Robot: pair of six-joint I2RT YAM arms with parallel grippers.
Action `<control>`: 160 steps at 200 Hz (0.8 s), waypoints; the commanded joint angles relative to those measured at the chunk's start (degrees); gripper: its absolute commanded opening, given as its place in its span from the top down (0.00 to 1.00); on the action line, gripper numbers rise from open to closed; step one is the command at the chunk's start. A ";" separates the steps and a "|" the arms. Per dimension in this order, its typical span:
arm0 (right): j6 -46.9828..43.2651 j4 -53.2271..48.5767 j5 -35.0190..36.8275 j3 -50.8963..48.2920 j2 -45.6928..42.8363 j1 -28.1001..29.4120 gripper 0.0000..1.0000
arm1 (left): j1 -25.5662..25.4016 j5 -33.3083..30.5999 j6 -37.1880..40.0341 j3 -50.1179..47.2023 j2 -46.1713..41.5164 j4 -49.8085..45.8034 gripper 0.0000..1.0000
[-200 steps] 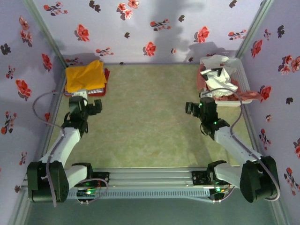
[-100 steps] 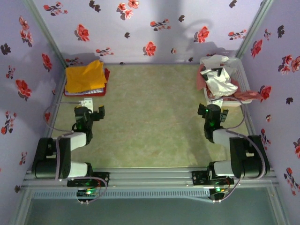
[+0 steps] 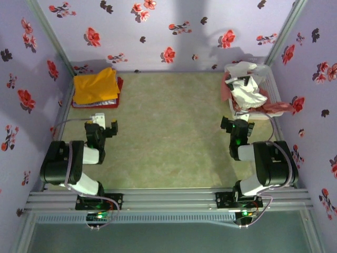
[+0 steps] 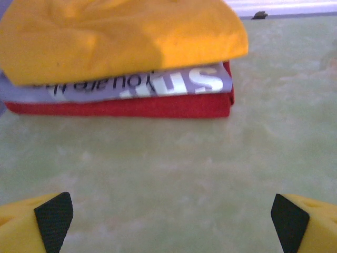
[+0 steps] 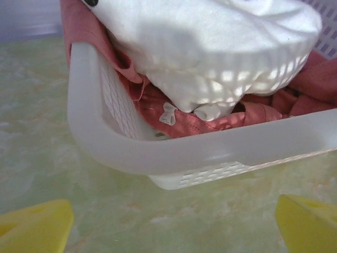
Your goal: Fold and stack the t-shirts
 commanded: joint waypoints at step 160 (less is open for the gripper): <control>1.42 -3.09 -4.95 4.04 1.35 -2.78 0.01 | 1.67 -6.13 -4.08 0.72 -0.16 1.65 0.00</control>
